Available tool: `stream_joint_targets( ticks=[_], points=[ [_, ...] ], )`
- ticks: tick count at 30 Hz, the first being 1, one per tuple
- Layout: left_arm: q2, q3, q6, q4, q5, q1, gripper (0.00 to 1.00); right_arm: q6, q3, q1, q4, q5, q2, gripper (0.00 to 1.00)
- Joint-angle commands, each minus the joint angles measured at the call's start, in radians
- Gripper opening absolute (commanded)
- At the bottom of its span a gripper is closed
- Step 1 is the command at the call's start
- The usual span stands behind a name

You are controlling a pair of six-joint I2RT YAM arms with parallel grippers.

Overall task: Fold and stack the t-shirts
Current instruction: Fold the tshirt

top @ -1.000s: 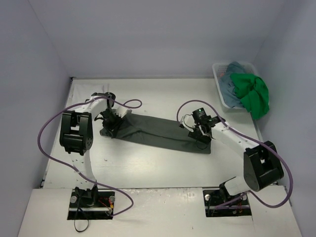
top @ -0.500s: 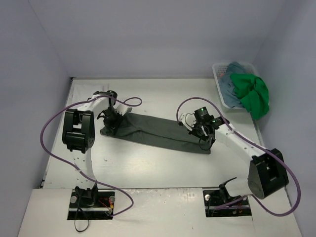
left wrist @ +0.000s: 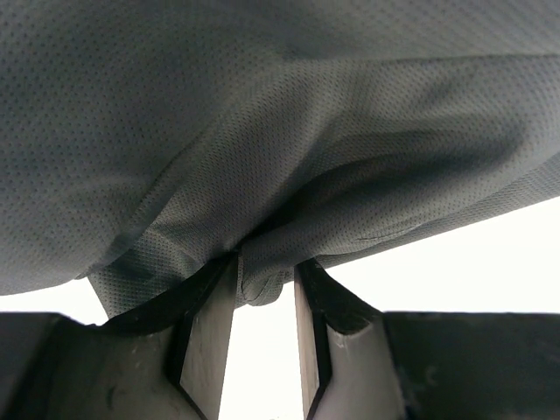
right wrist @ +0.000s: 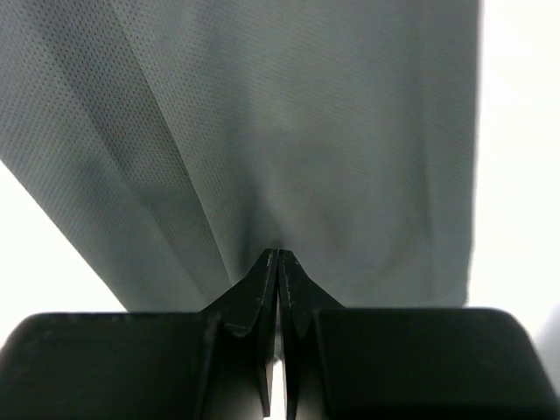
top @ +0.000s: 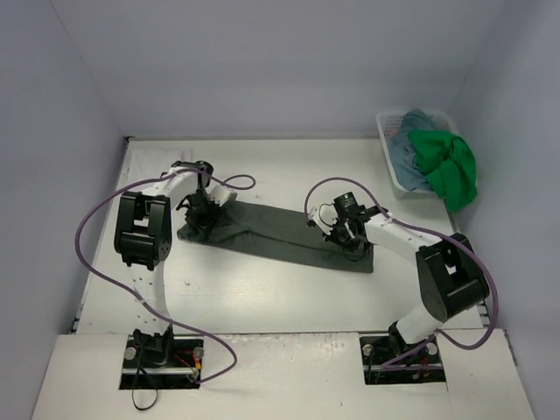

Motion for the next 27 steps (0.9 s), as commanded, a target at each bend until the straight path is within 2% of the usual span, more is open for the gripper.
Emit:
stream_joint_targets(
  ticks=[1,5,13,17,22,23,27],
  points=[
    [0.076,0.049,-0.022,-0.003,-0.048,0.002,0.27,0.003,-0.020,0.004,0.038,-0.022,0.016,0.00],
    [0.134,0.147,-0.068,-0.019,-0.048,0.002,0.24,-0.003,-0.045,0.004,0.049,-0.028,0.025,0.00],
    [0.212,0.278,-0.140,-0.005,-0.032,0.003,0.06,-0.006,-0.077,0.007,0.047,-0.071,0.051,0.00],
    [0.272,0.368,-0.166,-0.020,0.001,0.003,0.04,-0.002,-0.089,0.056,0.023,-0.095,0.059,0.00],
    [0.421,0.630,-0.197,-0.103,0.029,0.003,0.04,0.031,-0.101,0.174,-0.011,-0.086,0.046,0.00],
    [0.445,0.723,-0.207,-0.127,0.059,0.003,0.04,0.040,-0.095,0.223,-0.017,-0.086,0.045,0.00],
    [0.551,0.908,-0.249,-0.134,0.078,-0.009,0.06,0.077,-0.063,0.326,-0.053,-0.112,0.051,0.00]
  ],
)
